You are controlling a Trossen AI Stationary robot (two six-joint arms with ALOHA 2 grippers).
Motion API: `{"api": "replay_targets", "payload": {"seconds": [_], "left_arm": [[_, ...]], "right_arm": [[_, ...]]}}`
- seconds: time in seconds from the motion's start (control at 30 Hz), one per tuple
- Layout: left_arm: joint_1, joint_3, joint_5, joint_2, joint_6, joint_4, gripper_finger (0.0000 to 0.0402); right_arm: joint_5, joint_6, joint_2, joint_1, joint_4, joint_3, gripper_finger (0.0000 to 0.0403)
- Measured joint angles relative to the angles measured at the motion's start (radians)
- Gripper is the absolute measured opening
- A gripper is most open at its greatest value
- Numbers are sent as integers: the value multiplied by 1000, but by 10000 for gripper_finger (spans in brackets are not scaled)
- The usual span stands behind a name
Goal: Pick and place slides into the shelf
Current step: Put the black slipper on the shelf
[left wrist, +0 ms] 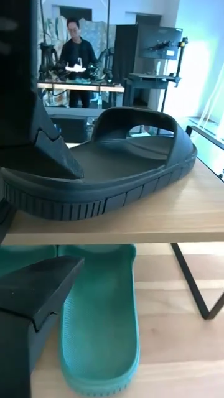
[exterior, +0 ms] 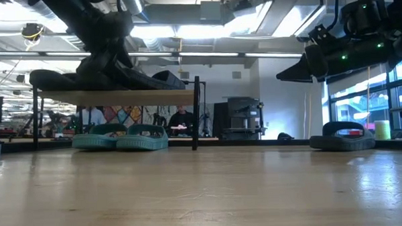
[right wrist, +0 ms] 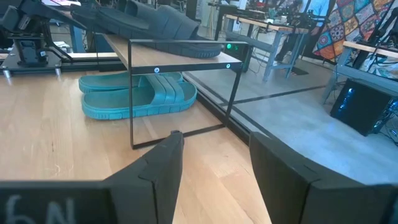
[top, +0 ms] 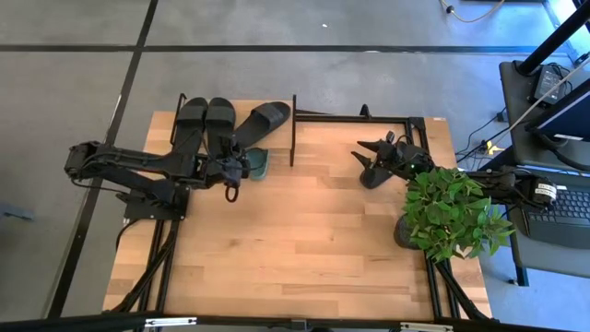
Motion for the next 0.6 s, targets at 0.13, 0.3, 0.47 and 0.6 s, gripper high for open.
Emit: {"api": "replay_targets", "payload": {"seconds": [0.13, 0.3, 0.47, 0.6], "left_arm": [[27, 0, -1, 0, 10, 0, 205], [69, 0, -1, 0, 11, 0, 205], [93, 0, 32, 0, 19, 6, 205], [99, 0, 99, 0, 19, 25, 205]], "right_arm": [[0, -1, 0, 0, -1, 0, 186], [0, -1, 0, 0, -2, 0, 186], [0, -4, 0, 0, -2, 0, 186], [0, -4, 0, 0, -3, 0, 186]]}}
